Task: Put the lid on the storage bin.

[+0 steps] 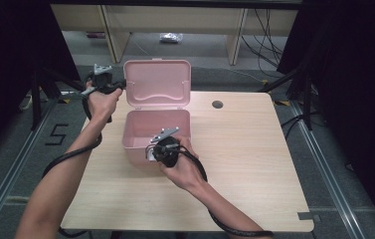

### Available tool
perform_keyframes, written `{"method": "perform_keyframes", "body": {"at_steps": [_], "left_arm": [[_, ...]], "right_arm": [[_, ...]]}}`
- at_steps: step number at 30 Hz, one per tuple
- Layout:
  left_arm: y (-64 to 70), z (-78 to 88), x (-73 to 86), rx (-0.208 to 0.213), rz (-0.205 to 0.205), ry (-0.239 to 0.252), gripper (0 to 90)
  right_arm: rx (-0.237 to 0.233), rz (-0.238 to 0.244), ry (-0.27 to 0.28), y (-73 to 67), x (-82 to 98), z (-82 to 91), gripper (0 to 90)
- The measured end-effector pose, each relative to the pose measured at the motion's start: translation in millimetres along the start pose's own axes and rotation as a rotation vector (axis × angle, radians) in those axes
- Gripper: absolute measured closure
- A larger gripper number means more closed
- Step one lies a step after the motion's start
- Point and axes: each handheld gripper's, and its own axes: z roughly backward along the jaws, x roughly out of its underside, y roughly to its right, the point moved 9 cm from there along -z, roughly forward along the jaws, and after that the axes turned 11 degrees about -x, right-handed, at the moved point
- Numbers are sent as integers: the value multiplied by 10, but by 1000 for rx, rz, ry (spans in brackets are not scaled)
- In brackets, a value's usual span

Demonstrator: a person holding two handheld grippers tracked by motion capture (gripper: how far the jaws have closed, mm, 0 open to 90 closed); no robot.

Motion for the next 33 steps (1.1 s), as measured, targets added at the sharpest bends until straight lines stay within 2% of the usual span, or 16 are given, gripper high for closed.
{"method": "perform_keyframes", "body": {"at_steps": [2, 4, 5, 6, 7, 12, 13, 14, 17, 19, 21, 23, 24, 26, 29, 33], "left_arm": [[49, 45, 12, 18, 0, 13, 900], [78, 75, 18, 18, -24, 29, 900], [89, 82, 39, 21, -30, 18, 900], [88, 78, 57, 20, -28, 14, 900], [89, 67, 82, 23, -22, 3, 900], [63, 13, 191, 48, 15, -45, 900], [49, -2, 202, 49, 21, -50, 900], [39, -20, 210, 50, 27, -57, 900], [8, -78, 216, 44, 45, -67, 896], [-14, -122, 227, 37, 45, -80, 885], [-24, -164, 244, 37, 50, -96, 864], [-32, -207, 259, 32, 47, -113, 837], [-35, -234, 259, 33, 52, -117, 817], [-48, -292, 258, 24, 51, -129, 779], [-47, -407, 264, 17, 47, -157, 717], [-36, -595, 290, 16, 26, -221, 639]], "right_arm": [[9, 18, 1, 16, -12, -9, 900], [12, -13, -8, -26, -2, -9, 900], [15, -3, 12, -20, -16, -28, 900], [15, -1, -9, -9, -4, -5, 900], [9, -16, -12, -19, -1, -5, 900], [9, -12, -14, -12, -3, -5, 900], [17, -4, -7, 3, -8, -8, 900], [8, -18, -13, -2, -7, -2, 900], [7, 5, -12, 9, -16, -12, 900], [5, 4, -14, 12, -13, -11, 900], [4, -15, -10, 0, -6, -13, 900], [2, -9, -8, 0, -2, -8, 900], [4, -12, 18, -2, -15, -30, 900], [-3, -23, -5, -11, 2, -7, 900], [-2, -37, -7, -20, 4, -6, 900], [-5, -35, -4, -14, 3, -5, 900]]}}
